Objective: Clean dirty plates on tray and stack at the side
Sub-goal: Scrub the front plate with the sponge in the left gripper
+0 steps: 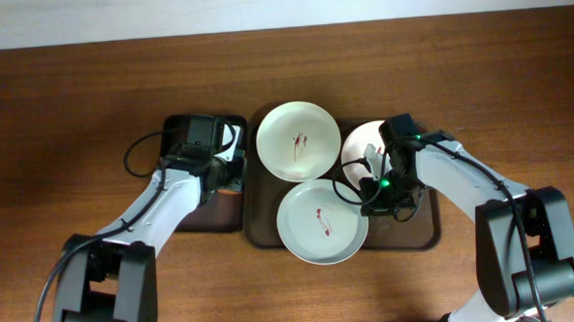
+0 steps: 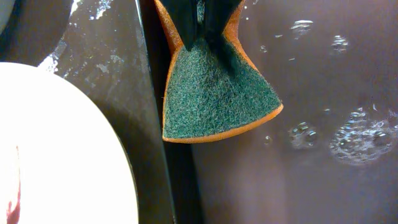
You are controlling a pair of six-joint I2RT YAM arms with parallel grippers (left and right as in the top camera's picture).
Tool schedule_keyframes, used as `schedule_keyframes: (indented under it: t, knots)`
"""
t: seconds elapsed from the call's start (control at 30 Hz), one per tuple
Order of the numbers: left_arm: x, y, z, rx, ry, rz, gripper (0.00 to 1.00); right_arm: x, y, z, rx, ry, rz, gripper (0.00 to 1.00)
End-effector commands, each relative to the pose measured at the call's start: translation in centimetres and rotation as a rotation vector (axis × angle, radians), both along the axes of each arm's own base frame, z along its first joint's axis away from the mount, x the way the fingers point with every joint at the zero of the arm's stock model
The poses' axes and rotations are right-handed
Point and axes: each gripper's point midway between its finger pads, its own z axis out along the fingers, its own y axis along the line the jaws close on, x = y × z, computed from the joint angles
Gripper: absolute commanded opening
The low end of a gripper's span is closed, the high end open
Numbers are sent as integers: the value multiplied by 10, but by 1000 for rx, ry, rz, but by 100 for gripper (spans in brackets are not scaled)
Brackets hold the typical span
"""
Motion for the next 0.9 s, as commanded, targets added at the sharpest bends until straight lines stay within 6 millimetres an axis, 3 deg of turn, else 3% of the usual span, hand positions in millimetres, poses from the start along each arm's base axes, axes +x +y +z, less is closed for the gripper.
schedule_keyframes:
  t: [0.0,0.07,0.1,0.23,0.33,0.43,0.57,0.87]
  knots:
    - [14,8,40,37,-123,26,0,-4,2,-3,3,14,2,4]
    - [14,6,68,7,-191,22,0,-4,2,-3,3,13,2,4]
    - [9,-11,91,-88,-224,-30,0,-4,2,-3,3,13,2,4]
    - [-16,-65,101,-424,-87,-100,0,-4,2,-3,3,14,2,4]
    - [-32,-94,87,-540,74,-15,0,-4,2,-3,3,14,2,4]
    - [-53,-125,60,-576,252,87,0,-4,2,-3,3,14,2,4]
    - [-82,-166,42,-647,422,29,0,-4,2,-3,3,14,2,4]
    - [-124,-202,21,-604,545,-13,0,-4,2,-3,3,14,2,4]
